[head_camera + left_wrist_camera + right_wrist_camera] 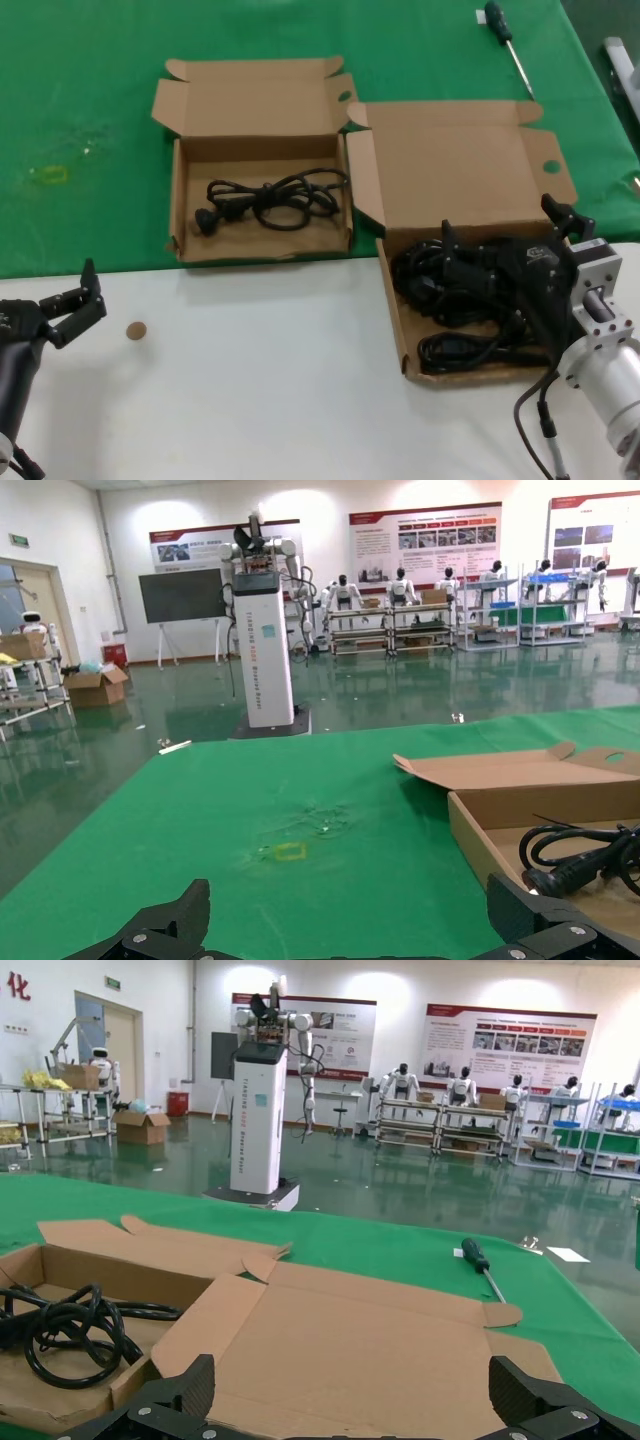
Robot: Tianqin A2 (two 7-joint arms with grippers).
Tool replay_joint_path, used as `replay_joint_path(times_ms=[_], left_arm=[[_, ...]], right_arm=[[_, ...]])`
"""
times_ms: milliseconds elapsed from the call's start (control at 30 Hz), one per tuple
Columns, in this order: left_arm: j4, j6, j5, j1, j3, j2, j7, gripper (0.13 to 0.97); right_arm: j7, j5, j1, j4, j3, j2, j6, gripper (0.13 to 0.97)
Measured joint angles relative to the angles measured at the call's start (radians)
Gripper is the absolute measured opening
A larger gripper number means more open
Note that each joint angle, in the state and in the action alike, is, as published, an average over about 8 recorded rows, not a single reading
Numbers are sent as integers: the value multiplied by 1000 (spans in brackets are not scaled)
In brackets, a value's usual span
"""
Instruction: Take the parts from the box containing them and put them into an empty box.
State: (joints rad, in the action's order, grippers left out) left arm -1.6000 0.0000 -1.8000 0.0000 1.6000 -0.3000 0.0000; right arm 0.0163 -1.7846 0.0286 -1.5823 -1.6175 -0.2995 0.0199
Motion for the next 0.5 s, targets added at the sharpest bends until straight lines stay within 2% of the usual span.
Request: replay_joint_path(times_ms=[500], left_arm=[[0, 0, 0, 0, 0, 0, 0, 966]], right_arm=[[0, 0, 0, 0, 0, 0, 0, 966]])
